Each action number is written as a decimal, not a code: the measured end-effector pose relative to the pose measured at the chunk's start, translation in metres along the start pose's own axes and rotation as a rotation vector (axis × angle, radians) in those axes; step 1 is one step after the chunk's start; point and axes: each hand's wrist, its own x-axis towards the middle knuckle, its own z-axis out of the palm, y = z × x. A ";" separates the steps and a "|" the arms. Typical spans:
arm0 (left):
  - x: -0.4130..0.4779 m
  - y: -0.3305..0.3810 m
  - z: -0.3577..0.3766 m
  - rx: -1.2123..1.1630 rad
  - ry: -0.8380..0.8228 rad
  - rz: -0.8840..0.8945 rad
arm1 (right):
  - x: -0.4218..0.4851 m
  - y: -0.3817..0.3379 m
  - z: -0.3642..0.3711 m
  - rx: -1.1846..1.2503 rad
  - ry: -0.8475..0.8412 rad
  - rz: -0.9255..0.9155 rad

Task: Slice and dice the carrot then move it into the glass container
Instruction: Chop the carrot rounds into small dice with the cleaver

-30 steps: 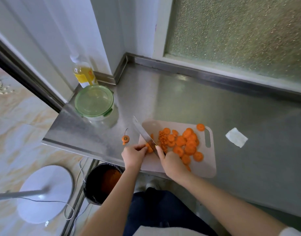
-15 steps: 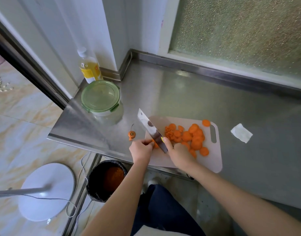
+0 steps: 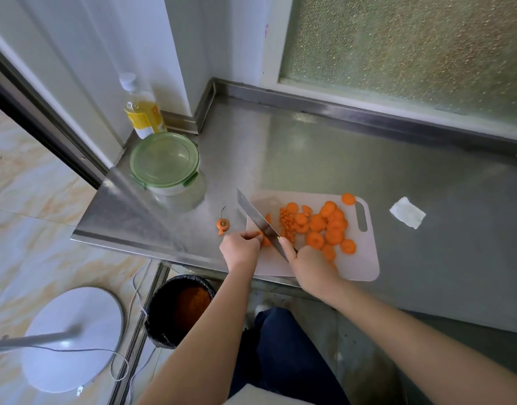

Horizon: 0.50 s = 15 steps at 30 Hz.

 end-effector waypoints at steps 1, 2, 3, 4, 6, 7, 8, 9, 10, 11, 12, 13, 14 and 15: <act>0.001 0.000 0.000 0.004 -0.004 -0.002 | 0.002 0.000 0.003 -0.029 0.034 -0.004; 0.001 0.001 0.000 0.006 -0.005 -0.008 | 0.004 0.000 0.006 -0.008 0.070 0.018; 0.002 0.002 0.000 0.007 -0.006 -0.015 | 0.003 -0.002 0.006 0.003 0.070 0.036; 0.002 0.002 0.000 0.007 -0.008 -0.021 | 0.002 -0.005 0.004 -0.003 0.072 0.029; 0.003 0.003 -0.001 0.007 -0.018 -0.028 | 0.005 -0.008 0.004 0.109 0.057 0.091; 0.003 0.004 -0.001 0.004 -0.023 -0.031 | 0.010 -0.010 0.004 0.108 0.025 0.070; 0.004 0.004 -0.002 0.004 -0.026 -0.032 | 0.010 -0.012 0.000 0.096 -0.019 0.073; 0.004 0.003 -0.002 0.007 -0.030 -0.030 | 0.012 -0.012 0.001 0.104 -0.001 0.071; 0.004 0.003 -0.002 0.011 -0.033 -0.025 | 0.015 -0.011 0.005 0.159 -0.007 0.079; 0.005 0.002 -0.002 0.009 -0.035 -0.018 | 0.015 -0.012 0.006 0.273 0.026 0.135; 0.005 0.002 -0.003 0.005 -0.036 -0.012 | 0.010 -0.013 0.007 0.363 0.066 0.119; 0.005 0.002 -0.003 0.007 -0.036 -0.008 | 0.008 -0.013 0.009 0.391 0.035 0.133; 0.005 0.003 -0.003 0.012 -0.037 -0.005 | 0.009 -0.011 0.010 0.384 0.017 0.120; 0.004 0.004 -0.003 0.018 -0.039 -0.004 | 0.013 -0.007 0.014 0.363 0.023 0.092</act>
